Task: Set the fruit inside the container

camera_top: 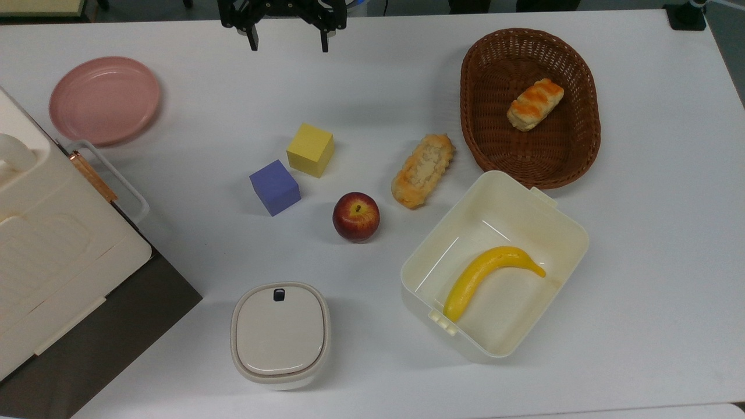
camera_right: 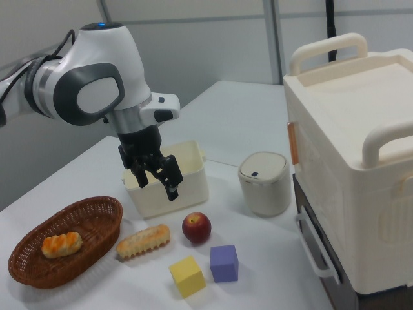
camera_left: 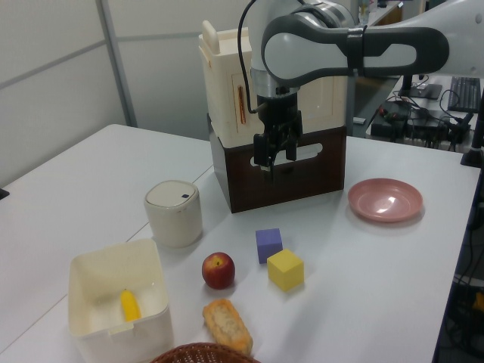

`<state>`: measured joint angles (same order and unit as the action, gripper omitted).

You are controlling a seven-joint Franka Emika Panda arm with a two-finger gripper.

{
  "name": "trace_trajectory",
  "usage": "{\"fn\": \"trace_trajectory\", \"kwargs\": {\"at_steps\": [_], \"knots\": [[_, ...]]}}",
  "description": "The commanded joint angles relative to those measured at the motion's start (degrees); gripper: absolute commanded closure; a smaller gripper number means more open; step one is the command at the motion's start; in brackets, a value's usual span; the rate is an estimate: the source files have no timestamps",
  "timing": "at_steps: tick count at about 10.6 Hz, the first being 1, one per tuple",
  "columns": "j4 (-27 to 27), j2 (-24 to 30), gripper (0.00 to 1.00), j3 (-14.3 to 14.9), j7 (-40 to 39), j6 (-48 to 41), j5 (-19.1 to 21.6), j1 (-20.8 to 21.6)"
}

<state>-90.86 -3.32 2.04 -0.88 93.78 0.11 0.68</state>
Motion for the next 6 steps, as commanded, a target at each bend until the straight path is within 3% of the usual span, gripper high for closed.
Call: {"fn": "trace_trajectory", "kwargs": {"at_steps": [1, 6], "knots": [[-1.0, -0.4, 0.00, 0.2, -0.3, 2.2, 0.5, 0.5], [-1.1, -2.5, 0.00, -0.5, 0.0, 4.9, 0.5, 1.2]]}}
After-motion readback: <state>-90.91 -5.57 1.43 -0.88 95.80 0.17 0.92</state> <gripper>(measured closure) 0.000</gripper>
